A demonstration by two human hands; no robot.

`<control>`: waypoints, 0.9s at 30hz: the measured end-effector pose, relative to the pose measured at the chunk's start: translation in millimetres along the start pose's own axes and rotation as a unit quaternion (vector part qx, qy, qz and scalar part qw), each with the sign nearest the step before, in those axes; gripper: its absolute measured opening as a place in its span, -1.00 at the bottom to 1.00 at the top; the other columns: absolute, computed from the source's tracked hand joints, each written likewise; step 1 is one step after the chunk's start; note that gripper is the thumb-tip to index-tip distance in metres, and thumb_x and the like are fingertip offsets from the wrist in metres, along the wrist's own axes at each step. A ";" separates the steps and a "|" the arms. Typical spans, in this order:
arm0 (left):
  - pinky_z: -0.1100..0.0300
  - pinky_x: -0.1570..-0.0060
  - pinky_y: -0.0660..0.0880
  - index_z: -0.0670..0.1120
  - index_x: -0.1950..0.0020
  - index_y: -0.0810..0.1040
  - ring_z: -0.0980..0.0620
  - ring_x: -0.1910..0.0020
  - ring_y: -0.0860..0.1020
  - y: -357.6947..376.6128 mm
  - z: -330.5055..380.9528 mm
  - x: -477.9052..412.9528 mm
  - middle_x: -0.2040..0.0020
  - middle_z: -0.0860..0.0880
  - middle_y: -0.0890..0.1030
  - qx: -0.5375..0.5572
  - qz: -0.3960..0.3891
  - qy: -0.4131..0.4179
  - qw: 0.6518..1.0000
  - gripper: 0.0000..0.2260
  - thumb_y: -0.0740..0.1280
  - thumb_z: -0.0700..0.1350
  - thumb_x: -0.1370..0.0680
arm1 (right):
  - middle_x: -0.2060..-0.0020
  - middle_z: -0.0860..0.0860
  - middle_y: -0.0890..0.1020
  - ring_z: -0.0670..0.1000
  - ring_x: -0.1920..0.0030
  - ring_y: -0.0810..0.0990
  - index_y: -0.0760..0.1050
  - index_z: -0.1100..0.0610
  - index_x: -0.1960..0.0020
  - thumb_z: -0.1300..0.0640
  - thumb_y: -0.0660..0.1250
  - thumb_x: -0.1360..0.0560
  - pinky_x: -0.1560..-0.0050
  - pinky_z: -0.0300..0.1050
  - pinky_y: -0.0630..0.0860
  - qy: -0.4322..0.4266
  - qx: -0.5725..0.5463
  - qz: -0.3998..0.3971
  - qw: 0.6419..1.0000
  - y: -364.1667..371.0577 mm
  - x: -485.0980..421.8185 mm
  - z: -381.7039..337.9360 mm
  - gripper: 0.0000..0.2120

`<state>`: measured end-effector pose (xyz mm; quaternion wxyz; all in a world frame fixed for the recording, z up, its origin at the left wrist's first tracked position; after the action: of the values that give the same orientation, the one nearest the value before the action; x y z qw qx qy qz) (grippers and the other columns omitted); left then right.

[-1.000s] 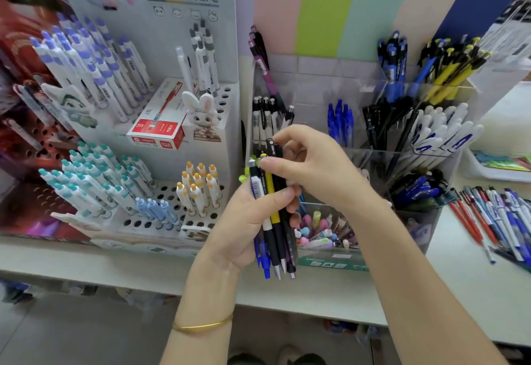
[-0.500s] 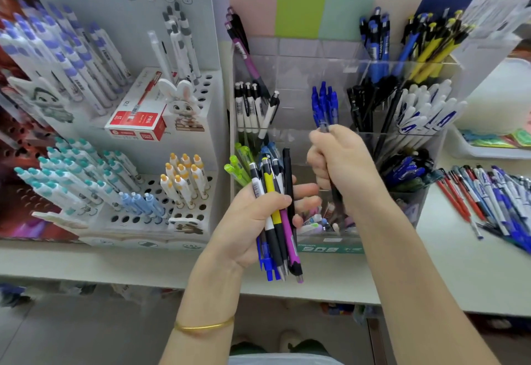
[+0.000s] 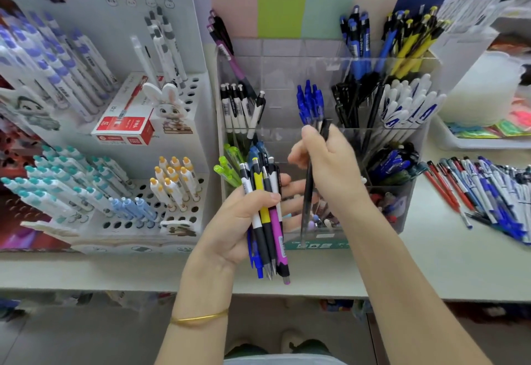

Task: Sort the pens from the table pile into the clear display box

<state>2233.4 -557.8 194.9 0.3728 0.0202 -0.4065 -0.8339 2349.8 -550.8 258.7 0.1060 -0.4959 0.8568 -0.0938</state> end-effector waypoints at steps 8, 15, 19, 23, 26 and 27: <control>0.16 0.30 0.61 -0.24 -0.02 0.50 -0.10 0.19 0.67 -7.6 -2.6 5.0 0.28 -0.11 0.60 -0.096 -0.052 -0.035 0.993 -0.76 0.25 -0.37 -0.37 | 0.57 -0.14 0.33 -0.15 0.60 0.27 0.43 0.14 0.20 0.16 0.35 -0.52 0.57 -0.31 0.23 0.056 -0.014 -0.154 0.986 24.0 0.3 10.8 -0.84; 0.22 0.35 0.50 -0.21 -0.03 0.55 0.05 0.36 0.53 2.0 -13.6 4.4 0.25 -0.07 0.53 -0.097 -0.133 -0.062 0.984 -0.75 0.31 -0.32 -0.37 | 0.51 0.00 0.45 -0.13 0.59 0.34 0.56 0.26 0.21 0.08 0.31 -0.55 0.55 -0.32 0.28 0.069 -0.013 -0.145 0.987 22.5 2.1 18.3 -0.73; 0.30 0.45 0.38 -0.22 -0.13 0.53 0.13 0.45 0.41 4.5 -26.7 5.0 0.25 -0.06 0.46 -0.086 -0.161 -0.107 0.977 -0.68 0.29 -0.32 -0.38 | 0.40 0.04 0.63 -0.03 0.41 0.60 0.50 0.23 0.17 0.09 0.19 -0.62 0.37 -0.19 0.51 0.028 -0.124 0.041 0.991 -34.1 -18.2 3.8 -0.73; 0.33 0.49 0.36 -0.25 -0.14 0.47 0.17 0.49 0.36 3.5 -34.1 -8.4 0.27 -0.03 0.45 -0.068 -0.131 -0.116 0.982 -0.73 0.24 -0.36 -0.45 | 0.44 0.06 0.63 0.09 0.41 0.64 0.35 0.20 0.10 0.10 0.10 -0.66 0.27 0.01 0.62 -0.006 -0.247 0.103 0.964 -63.9 -15.5 -3.4 -0.77; 0.32 0.51 0.38 -0.23 -0.09 0.49 0.16 0.49 0.36 7.2 -37.2 -20.5 0.24 -0.06 0.46 -0.044 -0.101 -0.109 0.988 -0.68 0.39 -0.28 -0.36 | 0.52 -0.04 0.39 -0.04 0.52 0.36 0.33 0.13 0.11 0.06 0.15 -0.65 0.41 -0.12 0.51 -0.012 -0.259 0.161 0.952 -83.3 -11.4 6.3 -0.80; 0.32 0.52 0.38 -0.22 -0.08 0.49 0.15 0.50 0.36 8.8 -38.5 -23.6 0.25 -0.06 0.46 -0.035 -0.091 -0.107 0.989 -0.68 0.41 -0.27 -0.35 | 0.52 -0.05 0.32 -0.05 0.51 0.27 0.33 0.10 0.12 0.07 0.19 -0.63 0.45 -0.17 0.43 -0.013 -0.260 0.169 0.951 -88.6 -12.0 9.7 -0.82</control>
<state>2268.7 -571.6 168.8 0.2504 -0.0452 -0.4111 -0.8754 2431.8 -584.4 274.0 -0.0012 -0.3551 0.9214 0.1578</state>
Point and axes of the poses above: each hand's wrist, its own x-axis away from the middle knuckle, its own y-axis out of the palm, z = x × y, the point moved 9 cm from there along -x, towards the middle knuckle
